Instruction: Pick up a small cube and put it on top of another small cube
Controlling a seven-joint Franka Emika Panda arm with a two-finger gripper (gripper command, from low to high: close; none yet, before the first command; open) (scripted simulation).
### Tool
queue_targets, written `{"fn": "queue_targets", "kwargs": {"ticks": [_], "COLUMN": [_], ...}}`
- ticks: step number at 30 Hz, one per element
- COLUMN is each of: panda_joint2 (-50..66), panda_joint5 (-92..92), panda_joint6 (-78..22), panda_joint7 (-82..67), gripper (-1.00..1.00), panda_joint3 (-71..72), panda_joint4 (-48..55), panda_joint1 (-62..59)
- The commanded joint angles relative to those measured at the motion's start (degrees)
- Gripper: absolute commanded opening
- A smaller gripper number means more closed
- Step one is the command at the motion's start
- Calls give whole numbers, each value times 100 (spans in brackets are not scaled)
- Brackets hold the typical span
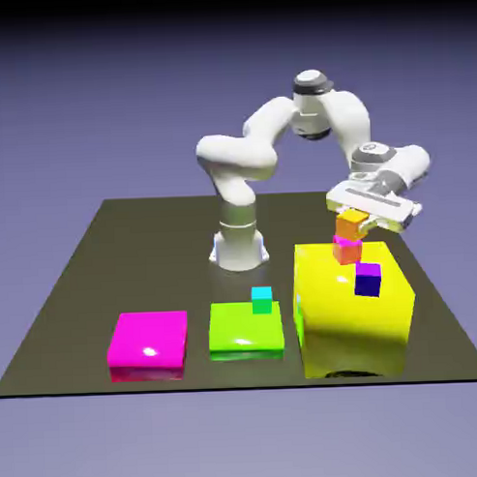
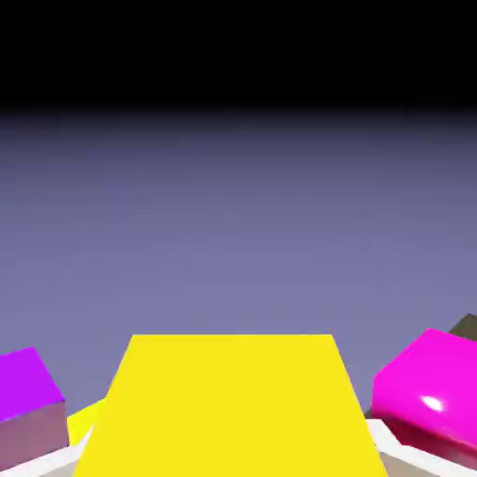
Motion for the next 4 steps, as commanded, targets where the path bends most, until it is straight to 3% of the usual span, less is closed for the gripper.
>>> {"fn": "queue_targets", "kwargs": {"ticks": [1, 4], "panda_joint2": [0, 1], "panda_joint5": [-27, -98], "panda_joint6": [-249, -900], "panda_joint7": [-47, -169], "gripper": [100, 100], "panda_joint3": [-108, -392], "panda_joint4": [110, 398], "panda_joint1": [145, 526]}}
